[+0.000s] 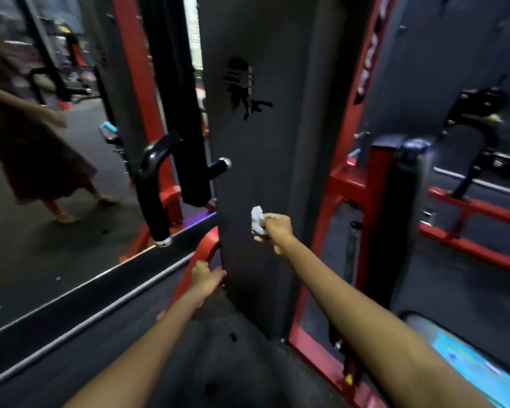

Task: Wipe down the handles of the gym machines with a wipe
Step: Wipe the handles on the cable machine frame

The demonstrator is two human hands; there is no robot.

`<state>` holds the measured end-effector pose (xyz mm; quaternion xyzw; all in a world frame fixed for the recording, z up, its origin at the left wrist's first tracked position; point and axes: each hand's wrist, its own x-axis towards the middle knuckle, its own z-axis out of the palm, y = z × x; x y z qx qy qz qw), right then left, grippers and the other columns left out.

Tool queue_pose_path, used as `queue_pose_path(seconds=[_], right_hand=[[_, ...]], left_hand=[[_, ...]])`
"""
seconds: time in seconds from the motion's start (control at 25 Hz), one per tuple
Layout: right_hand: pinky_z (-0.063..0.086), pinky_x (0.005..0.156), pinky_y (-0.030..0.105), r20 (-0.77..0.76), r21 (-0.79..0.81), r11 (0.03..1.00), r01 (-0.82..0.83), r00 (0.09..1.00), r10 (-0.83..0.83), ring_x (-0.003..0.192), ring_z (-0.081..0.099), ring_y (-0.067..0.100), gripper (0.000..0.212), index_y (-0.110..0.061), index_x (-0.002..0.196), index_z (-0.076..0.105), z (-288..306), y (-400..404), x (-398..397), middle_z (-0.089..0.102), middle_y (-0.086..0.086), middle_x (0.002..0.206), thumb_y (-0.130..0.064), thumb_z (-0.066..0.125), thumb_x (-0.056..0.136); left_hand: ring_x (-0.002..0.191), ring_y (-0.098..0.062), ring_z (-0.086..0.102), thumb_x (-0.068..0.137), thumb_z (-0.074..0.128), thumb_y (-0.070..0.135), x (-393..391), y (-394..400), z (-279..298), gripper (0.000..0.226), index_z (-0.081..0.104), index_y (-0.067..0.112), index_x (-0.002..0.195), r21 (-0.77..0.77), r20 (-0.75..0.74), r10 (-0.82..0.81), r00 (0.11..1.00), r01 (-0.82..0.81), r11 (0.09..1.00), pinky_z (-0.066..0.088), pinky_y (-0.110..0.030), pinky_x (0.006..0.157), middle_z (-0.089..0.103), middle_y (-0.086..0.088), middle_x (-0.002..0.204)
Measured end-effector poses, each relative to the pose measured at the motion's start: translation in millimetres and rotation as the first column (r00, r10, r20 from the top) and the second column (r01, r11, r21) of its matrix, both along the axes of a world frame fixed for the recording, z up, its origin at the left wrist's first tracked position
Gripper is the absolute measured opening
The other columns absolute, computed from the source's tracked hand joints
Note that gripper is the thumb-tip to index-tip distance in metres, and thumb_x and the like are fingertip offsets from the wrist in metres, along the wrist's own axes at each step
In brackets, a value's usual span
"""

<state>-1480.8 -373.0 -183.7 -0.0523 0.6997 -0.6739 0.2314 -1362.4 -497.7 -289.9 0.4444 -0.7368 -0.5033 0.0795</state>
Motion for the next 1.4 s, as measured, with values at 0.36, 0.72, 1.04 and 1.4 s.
queue_pose_path(seconds=[0.36, 0.72, 1.04, 1.4], right_hand=[[0.047, 0.042, 0.021, 0.146, 0.120, 0.875, 0.470, 0.863, -0.484, 0.035, 0.049, 0.010, 0.018, -0.005, 0.065, 0.055, -23, 243, 40, 0.060, 0.006, 0.053, 0.008, 0.052, 0.077], [0.048, 0.044, 0.021, 0.112, 0.134, 0.782, 0.609, 0.775, -0.622, 0.054, 0.061, 0.016, 0.020, 0.000, 0.077, 0.061, -22, 480, 112, 0.066, 0.016, 0.086, 0.014, 0.048, 0.081], [0.055, 0.086, 0.040, 0.099, 0.091, 0.629, 0.772, 0.621, -0.777, 0.088, 0.067, 0.026, 0.026, 0.012, 0.093, 0.069, -37, 667, 156, 0.069, 0.021, 0.100, 0.008, 0.060, 0.069], [0.057, 0.069, 0.030, 0.088, 0.112, 0.595, 0.796, 0.589, -0.804, 0.082, 0.070, 0.026, 0.014, 0.006, 0.078, 0.070, -49, 779, 82, 0.070, 0.019, 0.093, 0.008, 0.073, 0.065]], left_hand=[[0.113, -0.031, 0.056, 0.090, 0.062, 0.023, -54, 187, 33, 0.035, 0.059, -0.005, 0.111, -0.140, 0.253, -0.679, 0.690, 0.720, 0.680, 0.042, -0.032, 0.083, 0.060, -0.019, 0.120], [0.107, -0.027, 0.059, 0.090, 0.061, 0.025, -50, 447, 50, 0.016, 0.062, 0.009, 0.093, -0.234, 0.264, -0.898, 0.352, 0.926, 0.295, 0.042, -0.028, 0.078, 0.064, -0.014, 0.114], [0.087, -0.026, 0.057, 0.086, 0.060, 0.020, -28, 633, 42, 0.018, 0.056, 0.014, 0.070, -0.282, 0.285, -0.951, 0.120, 0.959, 0.036, 0.035, -0.027, 0.066, 0.059, -0.009, 0.087], [0.095, -0.025, 0.057, 0.086, 0.061, 0.024, -111, 741, 33, 0.018, 0.051, 0.017, 0.074, -0.311, 0.334, -0.937, 0.103, 0.951, -0.006, 0.041, -0.029, 0.077, 0.053, -0.005, 0.095]])
